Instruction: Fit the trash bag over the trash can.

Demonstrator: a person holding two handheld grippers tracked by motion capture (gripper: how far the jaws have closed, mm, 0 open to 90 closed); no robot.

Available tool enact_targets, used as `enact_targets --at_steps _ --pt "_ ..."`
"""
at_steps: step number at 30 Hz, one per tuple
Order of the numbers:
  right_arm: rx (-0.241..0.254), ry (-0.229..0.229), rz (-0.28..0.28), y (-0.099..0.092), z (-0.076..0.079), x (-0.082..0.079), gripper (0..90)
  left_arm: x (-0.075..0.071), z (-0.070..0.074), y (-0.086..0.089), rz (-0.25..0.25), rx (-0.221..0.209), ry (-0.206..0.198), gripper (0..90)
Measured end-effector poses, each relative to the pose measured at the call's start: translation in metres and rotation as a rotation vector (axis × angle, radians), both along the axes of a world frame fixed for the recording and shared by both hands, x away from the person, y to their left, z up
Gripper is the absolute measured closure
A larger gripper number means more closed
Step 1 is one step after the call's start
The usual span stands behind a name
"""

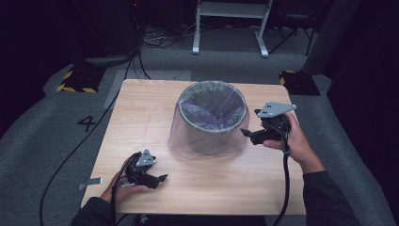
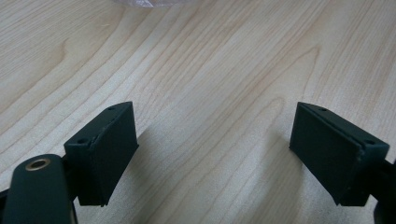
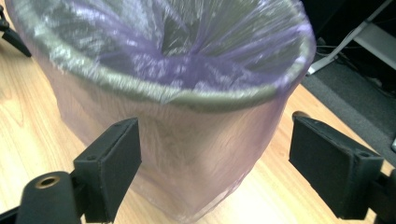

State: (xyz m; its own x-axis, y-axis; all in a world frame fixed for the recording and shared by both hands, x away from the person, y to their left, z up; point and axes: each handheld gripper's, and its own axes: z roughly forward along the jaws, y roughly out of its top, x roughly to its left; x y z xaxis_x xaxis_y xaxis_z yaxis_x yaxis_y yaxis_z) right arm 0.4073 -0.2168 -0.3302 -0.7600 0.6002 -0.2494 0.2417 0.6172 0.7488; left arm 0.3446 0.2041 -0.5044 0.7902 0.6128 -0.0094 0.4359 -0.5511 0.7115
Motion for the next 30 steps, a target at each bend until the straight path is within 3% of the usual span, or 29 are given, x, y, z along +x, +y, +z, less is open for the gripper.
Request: enact_targets --at_steps 22,30 --pt "-0.066 0.095 -0.030 -0.006 -0.044 -0.003 16.7 0.000 0.000 0.000 0.001 -0.002 0.000 14.5" --pt "-0.113 0.113 -0.054 -0.009 -0.065 -0.005 16.8 0.000 0.000 0.000 0.001 -0.002 0.000 14.5"
